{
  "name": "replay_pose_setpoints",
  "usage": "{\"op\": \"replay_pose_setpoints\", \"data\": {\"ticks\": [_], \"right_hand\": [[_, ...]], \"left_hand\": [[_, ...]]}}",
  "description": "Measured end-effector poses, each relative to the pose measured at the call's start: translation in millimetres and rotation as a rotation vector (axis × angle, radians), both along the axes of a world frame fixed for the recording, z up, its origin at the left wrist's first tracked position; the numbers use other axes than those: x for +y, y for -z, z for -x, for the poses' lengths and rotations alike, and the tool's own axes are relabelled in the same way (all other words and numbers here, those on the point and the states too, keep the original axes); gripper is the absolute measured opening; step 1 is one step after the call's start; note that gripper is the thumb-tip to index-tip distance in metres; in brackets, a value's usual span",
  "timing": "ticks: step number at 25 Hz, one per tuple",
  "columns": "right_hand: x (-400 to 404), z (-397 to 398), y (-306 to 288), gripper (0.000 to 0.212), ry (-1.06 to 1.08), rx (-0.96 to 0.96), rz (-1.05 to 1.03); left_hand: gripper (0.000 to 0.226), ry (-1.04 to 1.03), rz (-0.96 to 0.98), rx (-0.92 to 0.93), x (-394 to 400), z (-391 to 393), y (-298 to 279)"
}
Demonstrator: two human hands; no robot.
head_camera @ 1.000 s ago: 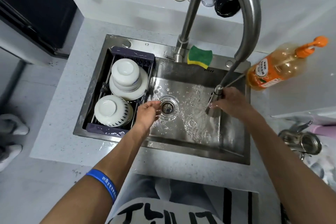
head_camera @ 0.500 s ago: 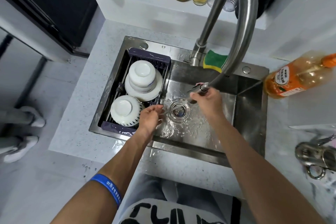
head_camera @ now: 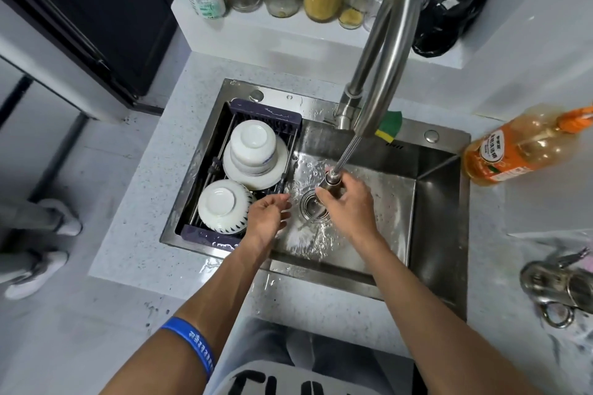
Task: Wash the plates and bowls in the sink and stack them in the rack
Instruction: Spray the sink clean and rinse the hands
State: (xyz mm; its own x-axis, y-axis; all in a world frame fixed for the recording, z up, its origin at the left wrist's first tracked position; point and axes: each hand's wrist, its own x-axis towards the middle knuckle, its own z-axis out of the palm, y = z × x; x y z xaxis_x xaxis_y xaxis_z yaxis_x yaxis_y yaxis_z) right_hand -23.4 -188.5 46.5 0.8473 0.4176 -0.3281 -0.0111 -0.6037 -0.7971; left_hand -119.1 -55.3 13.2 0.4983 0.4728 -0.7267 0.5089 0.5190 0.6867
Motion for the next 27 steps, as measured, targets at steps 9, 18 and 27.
{"op": "replay_pose_setpoints", "data": {"ticks": [9,18,27], "right_hand": [[14.9,-33.7,-76.1,0.046,0.042,-0.167,-0.251],[-19.2,-30.9,-65.8,0.025,-0.036,0.173,-0.475],[64.9,-13.3,5.1,0.026,0.72,0.783,-0.454]], "left_hand": [[0.019,0.019,0.014,-0.002,-7.6,-7.4,4.4],[0.02,0.106,0.001,-0.073,-13.8,-38.2,-0.8],[0.037,-0.058,0.137,-0.089,-21.8,-74.8,-6.4]]}}
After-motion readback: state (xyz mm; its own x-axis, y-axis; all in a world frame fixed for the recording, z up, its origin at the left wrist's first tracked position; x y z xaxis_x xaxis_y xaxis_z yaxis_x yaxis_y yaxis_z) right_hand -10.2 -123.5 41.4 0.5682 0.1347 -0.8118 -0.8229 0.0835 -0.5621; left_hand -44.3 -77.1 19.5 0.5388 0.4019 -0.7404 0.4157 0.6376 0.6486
